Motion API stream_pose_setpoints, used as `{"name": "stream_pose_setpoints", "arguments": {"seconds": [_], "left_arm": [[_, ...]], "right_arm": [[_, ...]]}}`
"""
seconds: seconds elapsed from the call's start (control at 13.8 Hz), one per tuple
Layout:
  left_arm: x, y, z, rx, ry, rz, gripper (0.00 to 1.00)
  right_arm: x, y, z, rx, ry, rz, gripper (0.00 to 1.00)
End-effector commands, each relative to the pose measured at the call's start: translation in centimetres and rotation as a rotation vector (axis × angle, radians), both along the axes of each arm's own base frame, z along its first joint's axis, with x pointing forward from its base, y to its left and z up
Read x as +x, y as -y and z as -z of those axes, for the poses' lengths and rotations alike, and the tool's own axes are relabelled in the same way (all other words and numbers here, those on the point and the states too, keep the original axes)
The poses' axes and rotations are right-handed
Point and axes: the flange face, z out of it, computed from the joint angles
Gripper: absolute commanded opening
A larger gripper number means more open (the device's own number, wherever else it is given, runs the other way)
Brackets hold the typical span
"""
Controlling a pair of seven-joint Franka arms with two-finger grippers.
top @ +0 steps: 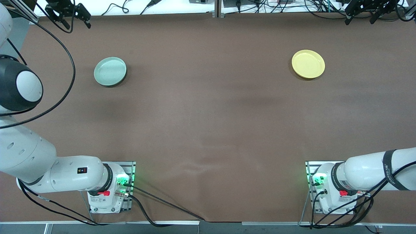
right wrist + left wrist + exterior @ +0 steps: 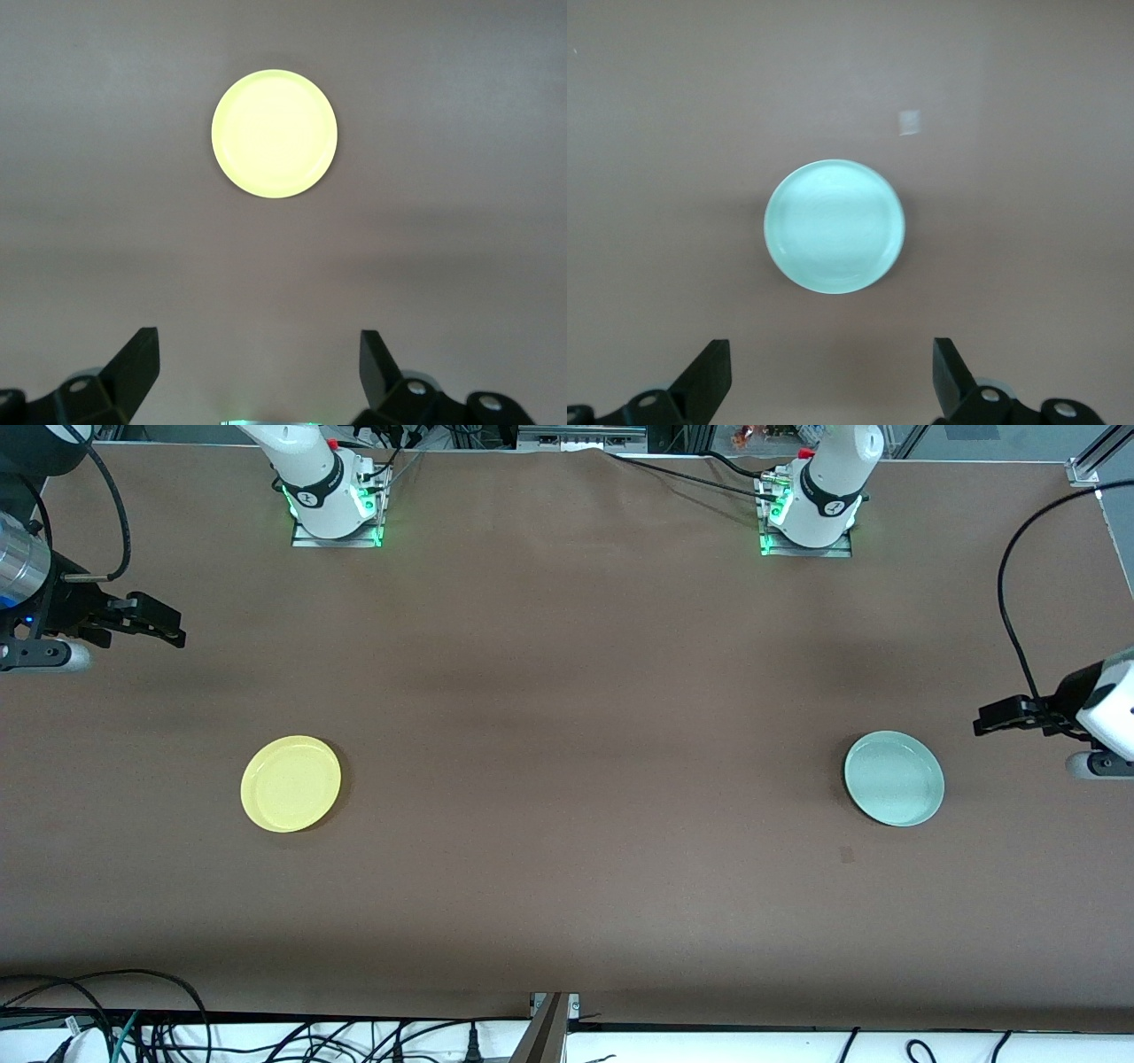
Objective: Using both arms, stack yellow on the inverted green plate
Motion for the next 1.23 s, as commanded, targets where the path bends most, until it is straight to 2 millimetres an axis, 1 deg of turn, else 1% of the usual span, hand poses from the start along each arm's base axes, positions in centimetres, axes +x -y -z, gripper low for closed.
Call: {"name": "stream_pose_setpoints", "arguments": {"seconds": [0.0,0.07,0.14,0.29,0.36,0.43,0.51,0.65,0.72,0.8,0.87,0.94,1.01,1.09,1.16], "left_arm": [[1.4,-4.3,5.1,-0.114,0.016,0.038,1.0],[1.9,-5.0,6.9,-0.109,0.042,0.075,1.0],[1.9,-5.4,8.6,-0.113,0.038,0.079,1.0],[1.9,-7.3,11.5,-0.117,0.027,0.052,1.0],[1.7,-8.5,12.6,-0.12,0.022,0.044,1.0],[1.7,-9.1,13.4,-0.14,0.02,0.044,1.0],[1.5,-10.2,14.8,-0.172,0.017,0.036,1.0],[1.3,-11.5,18.3,-0.227,0.003,0.017,1.0],[1.6,-11.9,19.9,-0.224,0.023,0.032,1.0],[1.7,-12.5,21.7,-0.232,0.046,0.086,1.0],[1.5,-13.6,23.0,-0.269,0.082,0.107,1.0],[1.2,-14.2,24.8,-0.311,0.099,0.111,1.0],[1.0,-14.5,25.9,-0.329,0.107,0.109,1.0],[0.9,-15.0,26.3,-0.328,0.121,0.113,1.0],[0.8,-14.9,27.2,-0.338,0.119,0.129,1.0]], "right_arm": [[0.1,0.3,-0.4,0.024,-0.009,0.013,1.0],[0.1,0.5,-0.5,0.024,-0.007,0.016,1.0],[0.1,0.5,-0.4,0.024,-0.009,0.016,1.0],[0.0,0.4,-0.5,0.024,-0.009,0.013,1.0],[0.1,0.2,-0.7,0.019,0.002,0.008,1.0],[0.0,0.2,-0.9,0.013,0.007,0.007,1.0],[0.0,0.1,-1.0,0.012,0.008,0.005,1.0],[-0.1,0.2,-0.9,0.015,0.002,0.007,1.0],[-0.1,0.2,-0.9,0.015,0.001,0.006,1.0],[-0.1,0.1,-0.9,0.018,0.0,0.006,1.0],[-0.1,0.0,-1.0,0.02,0.002,0.001,1.0],[-0.2,-0.8,-1.3,0.016,0.008,-0.011,1.0],[-0.2,-1.9,-1.6,0.012,0.016,-0.031,1.0],[-0.2,-2.3,-2.0,0.011,0.022,-0.039,1.0],[-0.2,-2.4,-2.0,0.011,0.022,-0.041,1.0]]}}
